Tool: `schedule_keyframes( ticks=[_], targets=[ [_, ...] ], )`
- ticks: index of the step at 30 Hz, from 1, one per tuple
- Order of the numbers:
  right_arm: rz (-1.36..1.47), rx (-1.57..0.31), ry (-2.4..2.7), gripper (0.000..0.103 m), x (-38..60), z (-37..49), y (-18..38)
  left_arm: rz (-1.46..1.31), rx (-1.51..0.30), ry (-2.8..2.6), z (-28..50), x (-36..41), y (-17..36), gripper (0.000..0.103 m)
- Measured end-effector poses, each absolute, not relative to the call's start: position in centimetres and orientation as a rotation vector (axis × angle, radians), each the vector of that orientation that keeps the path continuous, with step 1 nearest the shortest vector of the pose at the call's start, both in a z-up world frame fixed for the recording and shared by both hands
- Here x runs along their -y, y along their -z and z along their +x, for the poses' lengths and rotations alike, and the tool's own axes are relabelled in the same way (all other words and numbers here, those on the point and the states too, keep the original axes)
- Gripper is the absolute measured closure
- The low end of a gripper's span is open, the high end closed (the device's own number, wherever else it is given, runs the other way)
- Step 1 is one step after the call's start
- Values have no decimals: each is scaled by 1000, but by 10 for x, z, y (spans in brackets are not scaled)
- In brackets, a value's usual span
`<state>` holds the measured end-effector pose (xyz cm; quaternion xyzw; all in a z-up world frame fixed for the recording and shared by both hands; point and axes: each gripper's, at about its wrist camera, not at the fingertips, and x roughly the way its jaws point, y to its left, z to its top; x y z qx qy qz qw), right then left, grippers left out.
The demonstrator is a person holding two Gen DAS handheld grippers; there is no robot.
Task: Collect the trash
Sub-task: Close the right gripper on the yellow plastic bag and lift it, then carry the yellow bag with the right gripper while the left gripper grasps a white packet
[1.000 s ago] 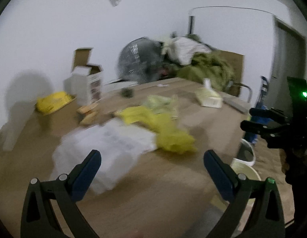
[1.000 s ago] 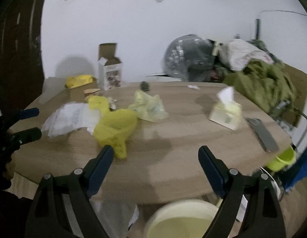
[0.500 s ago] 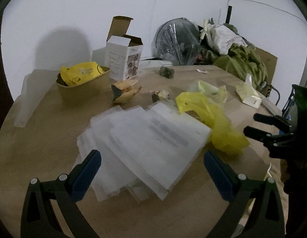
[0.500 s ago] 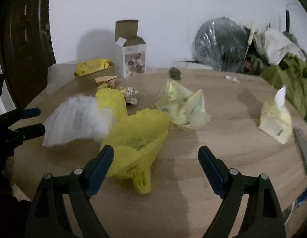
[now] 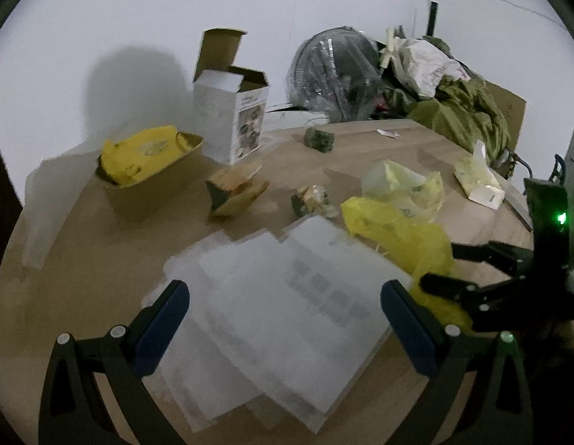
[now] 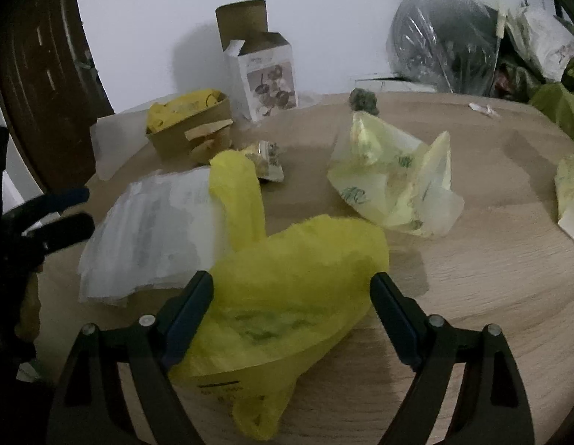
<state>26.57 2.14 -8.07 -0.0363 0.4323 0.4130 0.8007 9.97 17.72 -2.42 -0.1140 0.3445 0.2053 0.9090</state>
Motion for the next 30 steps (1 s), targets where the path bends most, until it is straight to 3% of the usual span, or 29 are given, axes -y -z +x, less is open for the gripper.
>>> schedule_keyframes(
  ticks=[1, 7, 10, 17, 25, 30],
  targets=[
    [-71, -933, -887, 37, -21, 266, 82, -222, -716, -413, 104, -175, 24, 0],
    [-22, -937, -922, 69, -10, 263, 84, -168, -782, -358, 131, -163, 29, 0],
    [-10, -900, -917, 78, 2, 260, 76, -171, -781, -348, 137, -160, 28, 0],
    [28, -825, -832, 79, 47, 263, 48, -92, -811, -268, 167, -135, 28, 0],
    [40, -832, -790, 79, 66, 257, 49, 24, -927, -233, 198, -118, 62, 0],
    [40, -841, -778, 79, 66, 254, 56, -8, -924, -238, 195, -126, 65, 9]
  ],
)
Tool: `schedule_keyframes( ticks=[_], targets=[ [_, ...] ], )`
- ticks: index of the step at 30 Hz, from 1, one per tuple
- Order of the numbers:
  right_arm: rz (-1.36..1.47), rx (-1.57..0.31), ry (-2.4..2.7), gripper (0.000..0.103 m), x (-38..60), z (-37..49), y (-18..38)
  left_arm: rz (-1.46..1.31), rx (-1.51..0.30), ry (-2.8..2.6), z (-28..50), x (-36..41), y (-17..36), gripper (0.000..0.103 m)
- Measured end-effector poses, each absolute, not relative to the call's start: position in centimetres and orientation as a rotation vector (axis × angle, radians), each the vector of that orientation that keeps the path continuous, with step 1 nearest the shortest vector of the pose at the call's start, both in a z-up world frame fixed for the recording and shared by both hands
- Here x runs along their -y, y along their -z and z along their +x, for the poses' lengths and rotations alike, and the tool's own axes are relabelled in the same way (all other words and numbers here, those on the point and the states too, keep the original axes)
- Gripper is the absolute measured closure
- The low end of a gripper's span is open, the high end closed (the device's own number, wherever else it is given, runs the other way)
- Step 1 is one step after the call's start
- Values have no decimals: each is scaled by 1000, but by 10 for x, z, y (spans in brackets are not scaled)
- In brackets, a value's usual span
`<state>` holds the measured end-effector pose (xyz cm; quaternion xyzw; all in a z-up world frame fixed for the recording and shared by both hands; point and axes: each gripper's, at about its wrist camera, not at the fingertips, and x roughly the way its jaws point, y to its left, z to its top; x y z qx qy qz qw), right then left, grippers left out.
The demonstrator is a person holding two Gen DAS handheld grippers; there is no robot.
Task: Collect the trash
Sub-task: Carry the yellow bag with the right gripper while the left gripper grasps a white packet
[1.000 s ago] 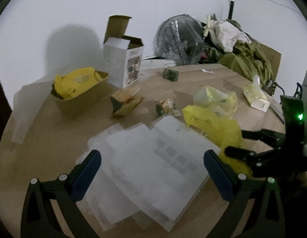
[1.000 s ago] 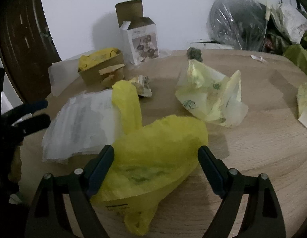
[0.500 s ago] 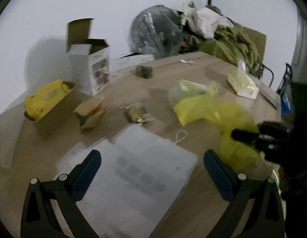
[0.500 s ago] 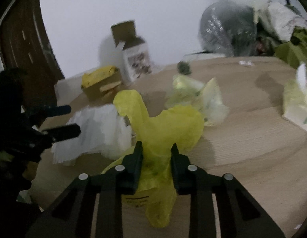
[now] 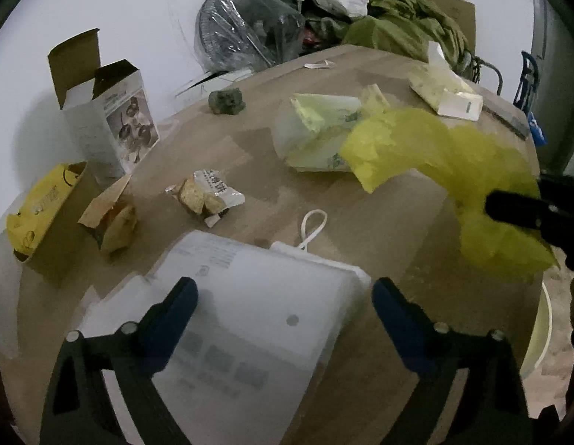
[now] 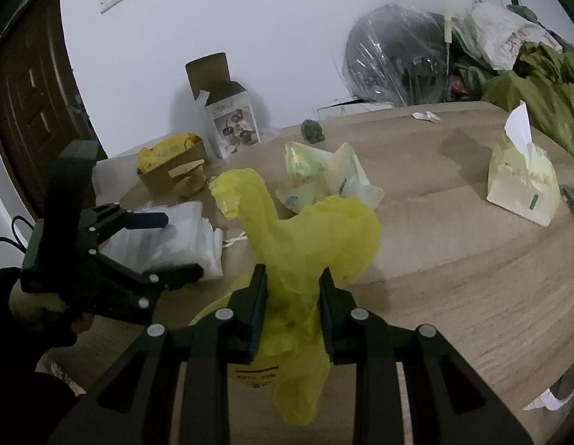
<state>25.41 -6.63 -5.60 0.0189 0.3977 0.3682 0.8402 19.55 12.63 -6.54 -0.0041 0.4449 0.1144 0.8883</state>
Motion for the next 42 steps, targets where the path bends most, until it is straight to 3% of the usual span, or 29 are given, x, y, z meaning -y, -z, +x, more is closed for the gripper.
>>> schedule_keyframes(
  ticks=[3, 6, 11, 17, 27, 28, 29, 31, 33, 35, 42],
  targets=[
    [42, -834, -766, 79, 68, 251, 55, -29, -913, -226, 195, -130, 64, 20],
    [45, -817, -755, 79, 73, 247, 52, -40, -921, -202, 199, -132, 63, 40],
    [76, -824, -728, 79, 85, 241, 58, -30, -933, -172, 199, -127, 63, 81],
    [79, -812, -720, 79, 94, 235, 53, -52, -922, -166, 193, -124, 61, 96],
    [81, -784, -714, 79, 109, 230, 47, -91, -920, -268, 165, -146, 43, 94],
    [82, -781, -715, 79, 110, 230, 47, -96, -935, -277, 163, -149, 45, 79],
    [82, -779, -716, 79, 111, 230, 46, -102, -938, -287, 158, -153, 46, 55],
    [85, -775, -714, 79, 112, 231, 46, -115, -911, -323, 148, -160, 46, 41],
    [84, -778, -715, 79, 113, 232, 48, -118, -916, -331, 146, -164, 46, 37],
    [81, -781, -717, 79, 112, 233, 49, -94, -924, -333, 148, -162, 47, 19],
    [80, -783, -725, 79, 109, 233, 49, 8, -933, -219, 174, -137, 51, 17]
  ],
)
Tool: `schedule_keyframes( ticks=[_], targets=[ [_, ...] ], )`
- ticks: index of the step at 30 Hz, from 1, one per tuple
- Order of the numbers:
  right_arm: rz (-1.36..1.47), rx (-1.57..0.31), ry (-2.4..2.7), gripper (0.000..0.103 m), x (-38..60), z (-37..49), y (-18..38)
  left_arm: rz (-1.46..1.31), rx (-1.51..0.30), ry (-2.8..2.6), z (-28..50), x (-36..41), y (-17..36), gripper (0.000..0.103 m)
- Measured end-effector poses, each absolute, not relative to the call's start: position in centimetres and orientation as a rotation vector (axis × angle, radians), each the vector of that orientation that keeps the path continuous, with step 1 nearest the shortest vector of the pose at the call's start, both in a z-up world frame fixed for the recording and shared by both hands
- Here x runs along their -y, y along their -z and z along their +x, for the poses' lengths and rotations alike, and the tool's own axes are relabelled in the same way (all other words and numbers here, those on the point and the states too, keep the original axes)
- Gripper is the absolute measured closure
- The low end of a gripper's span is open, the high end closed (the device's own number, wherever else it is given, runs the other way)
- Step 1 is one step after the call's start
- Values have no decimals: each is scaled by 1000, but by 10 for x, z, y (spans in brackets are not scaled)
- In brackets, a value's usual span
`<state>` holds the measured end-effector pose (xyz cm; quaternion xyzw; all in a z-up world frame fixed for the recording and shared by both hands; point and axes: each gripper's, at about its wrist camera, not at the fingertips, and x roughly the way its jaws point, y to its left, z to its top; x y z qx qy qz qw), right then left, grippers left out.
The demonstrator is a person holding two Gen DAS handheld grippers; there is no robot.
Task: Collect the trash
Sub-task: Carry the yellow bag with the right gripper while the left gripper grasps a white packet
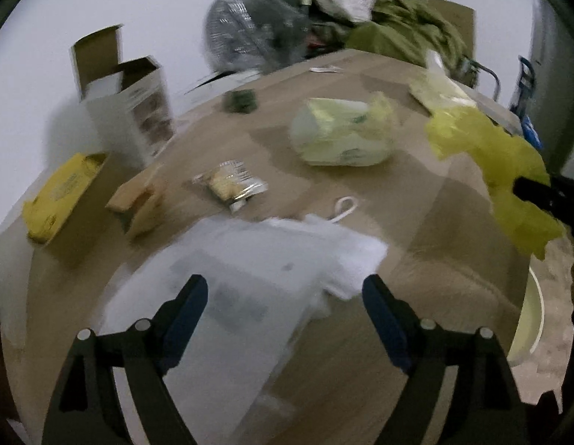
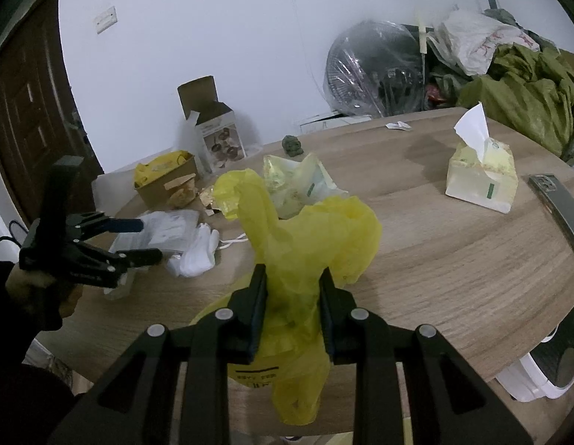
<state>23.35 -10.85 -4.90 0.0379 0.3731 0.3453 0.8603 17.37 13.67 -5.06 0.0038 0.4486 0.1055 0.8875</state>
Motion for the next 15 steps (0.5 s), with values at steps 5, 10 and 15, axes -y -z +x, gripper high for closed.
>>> schedule_keyframes(
  ticks=[5, 10, 15],
  targets=[
    [82, -789, -705, 79, 113, 234, 50, 134, -996, -253, 187, -134, 63, 17],
    [90, -790, -688, 79, 115, 233, 51, 173, -988, -217, 180, -138, 61, 25],
    [83, -793, -701, 79, 109, 232, 51, 149, -944, -203, 177, -140, 56, 73]
  ],
)
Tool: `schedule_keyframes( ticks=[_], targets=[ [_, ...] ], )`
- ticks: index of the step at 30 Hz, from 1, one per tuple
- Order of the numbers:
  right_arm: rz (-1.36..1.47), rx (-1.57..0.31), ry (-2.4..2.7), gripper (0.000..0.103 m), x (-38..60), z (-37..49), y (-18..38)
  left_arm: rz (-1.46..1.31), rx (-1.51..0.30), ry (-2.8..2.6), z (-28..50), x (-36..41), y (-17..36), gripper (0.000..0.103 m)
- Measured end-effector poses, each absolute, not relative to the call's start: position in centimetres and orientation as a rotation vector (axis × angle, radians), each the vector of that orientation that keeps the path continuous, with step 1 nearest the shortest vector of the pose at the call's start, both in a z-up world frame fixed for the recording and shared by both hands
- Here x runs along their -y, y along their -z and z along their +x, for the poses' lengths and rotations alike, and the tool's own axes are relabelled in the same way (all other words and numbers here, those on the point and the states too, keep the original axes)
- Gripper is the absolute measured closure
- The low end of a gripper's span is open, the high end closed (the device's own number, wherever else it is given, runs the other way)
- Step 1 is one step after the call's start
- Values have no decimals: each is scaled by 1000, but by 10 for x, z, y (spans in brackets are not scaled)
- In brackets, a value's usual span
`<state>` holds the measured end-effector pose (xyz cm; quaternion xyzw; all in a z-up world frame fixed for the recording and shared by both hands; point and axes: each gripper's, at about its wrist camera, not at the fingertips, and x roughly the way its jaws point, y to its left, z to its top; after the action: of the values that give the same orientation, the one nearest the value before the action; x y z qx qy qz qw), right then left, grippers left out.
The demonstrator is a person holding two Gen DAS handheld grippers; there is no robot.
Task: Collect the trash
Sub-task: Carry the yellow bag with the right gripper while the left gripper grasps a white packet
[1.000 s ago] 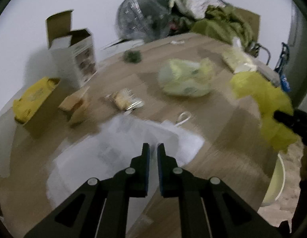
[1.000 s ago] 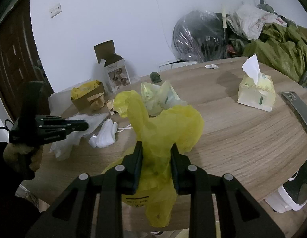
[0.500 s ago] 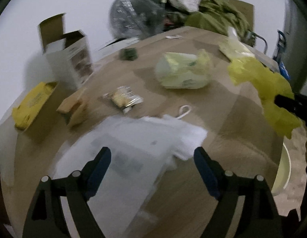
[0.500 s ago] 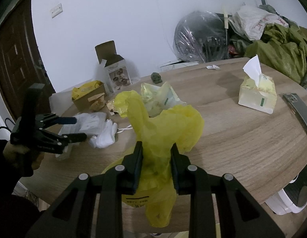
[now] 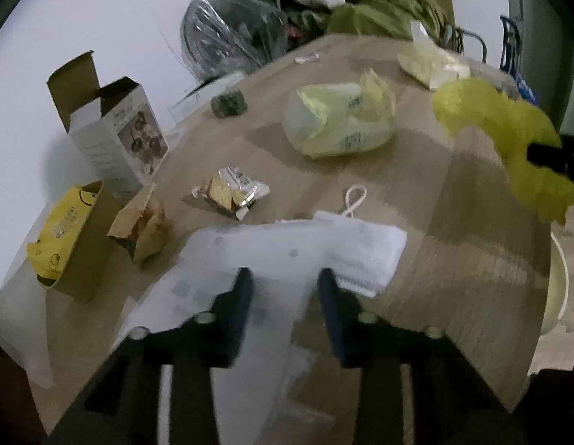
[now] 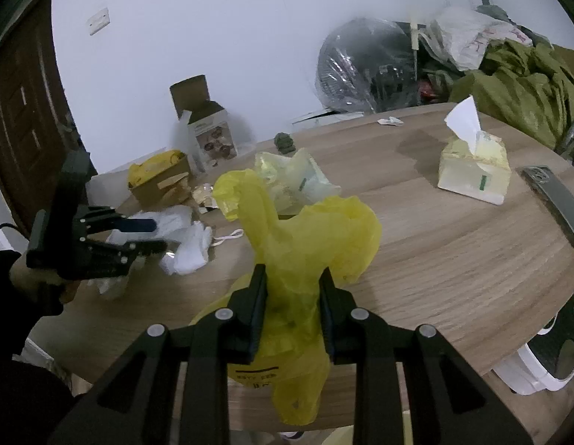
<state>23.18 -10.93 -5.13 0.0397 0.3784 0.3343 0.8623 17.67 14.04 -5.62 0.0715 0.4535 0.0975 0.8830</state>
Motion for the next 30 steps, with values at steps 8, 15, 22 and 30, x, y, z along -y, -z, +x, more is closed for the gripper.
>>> schedule_keyframes(
  ticks=[8, 15, 22, 30],
  targets=[
    [76, -771, -708, 79, 111, 223, 43, 173, -812, -236, 162, -134, 23, 102],
    [76, -738, -694, 79, 118, 209, 31, 163, -667, -230, 147, -119, -29, 103],
    [78, -691, -668, 79, 131, 193, 14, 146, -521, -198, 130, -98, -79, 103],
    [72, -654, -625, 79, 154, 173, -4, 91, -413, -68, 112, -67, -117, 103]
  ],
)
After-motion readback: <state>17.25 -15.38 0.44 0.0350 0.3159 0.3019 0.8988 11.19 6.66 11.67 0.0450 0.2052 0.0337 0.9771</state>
